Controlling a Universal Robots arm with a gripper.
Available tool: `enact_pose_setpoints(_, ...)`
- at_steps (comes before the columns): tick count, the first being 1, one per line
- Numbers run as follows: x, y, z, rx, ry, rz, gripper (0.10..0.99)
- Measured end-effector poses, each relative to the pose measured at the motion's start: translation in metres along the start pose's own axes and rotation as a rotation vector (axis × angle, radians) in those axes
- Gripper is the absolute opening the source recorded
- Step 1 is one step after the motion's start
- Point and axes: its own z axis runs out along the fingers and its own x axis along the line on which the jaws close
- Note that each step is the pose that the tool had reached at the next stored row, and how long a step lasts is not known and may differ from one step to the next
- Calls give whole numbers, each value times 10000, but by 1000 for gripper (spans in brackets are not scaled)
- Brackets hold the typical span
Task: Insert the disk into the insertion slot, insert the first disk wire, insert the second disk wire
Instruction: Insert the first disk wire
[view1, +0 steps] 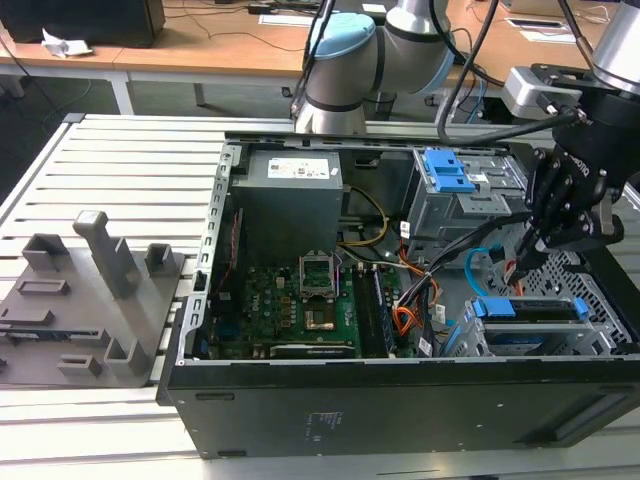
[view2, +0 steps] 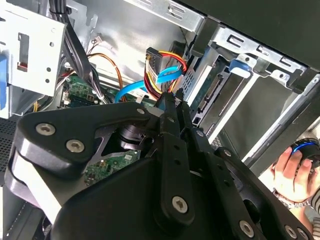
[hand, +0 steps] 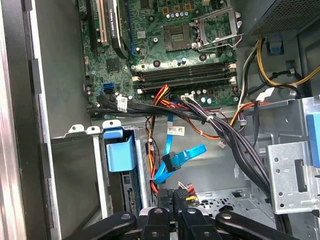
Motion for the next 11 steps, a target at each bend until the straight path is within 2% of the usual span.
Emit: enact_pose_setpoints(11, 211, -31, 16, 0, 0, 0, 161)
